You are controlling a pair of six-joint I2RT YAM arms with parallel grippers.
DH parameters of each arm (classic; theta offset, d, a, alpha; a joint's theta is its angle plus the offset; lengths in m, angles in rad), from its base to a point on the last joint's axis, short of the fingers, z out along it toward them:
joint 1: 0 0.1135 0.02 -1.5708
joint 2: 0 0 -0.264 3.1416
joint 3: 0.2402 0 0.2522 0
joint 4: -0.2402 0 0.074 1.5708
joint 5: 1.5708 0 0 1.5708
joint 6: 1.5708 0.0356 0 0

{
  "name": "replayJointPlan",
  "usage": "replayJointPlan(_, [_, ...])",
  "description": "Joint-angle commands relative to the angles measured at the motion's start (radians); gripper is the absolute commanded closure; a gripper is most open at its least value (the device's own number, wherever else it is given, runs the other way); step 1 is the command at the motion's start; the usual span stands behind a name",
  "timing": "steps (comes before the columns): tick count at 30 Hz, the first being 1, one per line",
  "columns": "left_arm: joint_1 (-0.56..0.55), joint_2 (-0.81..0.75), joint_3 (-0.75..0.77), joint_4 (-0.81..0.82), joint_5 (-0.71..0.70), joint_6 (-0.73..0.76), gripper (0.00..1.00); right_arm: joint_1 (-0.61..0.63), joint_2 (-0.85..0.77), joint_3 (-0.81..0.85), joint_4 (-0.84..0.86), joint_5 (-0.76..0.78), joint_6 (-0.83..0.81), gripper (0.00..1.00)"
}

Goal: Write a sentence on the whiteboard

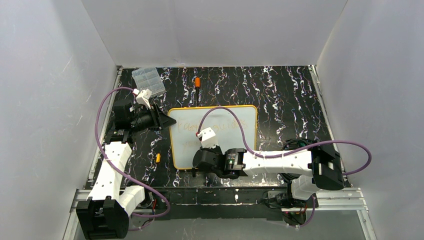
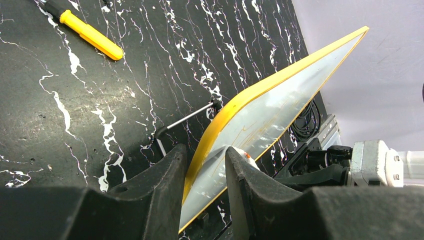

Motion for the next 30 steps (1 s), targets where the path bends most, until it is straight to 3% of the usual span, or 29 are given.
replayJointPlan(1, [-0.003, -0.025, 0.002, -0.008, 0.028, 0.007, 0.67, -0.007, -0.002, -0.019, -0.029, -0.028, 0.032, 0.99])
replayJointPlan(9, [-0.003, -0.026, 0.001, -0.008, 0.027, 0.007, 0.68, 0.017, 0.006, -0.037, -0.028, -0.073, 0.056, 0.99])
replayJointPlan(30, [-0.003, -0.027, 0.001, -0.008, 0.027, 0.009, 0.68, -0.017, 0.019, 0.026, -0.025, -0.011, 0.011, 0.99])
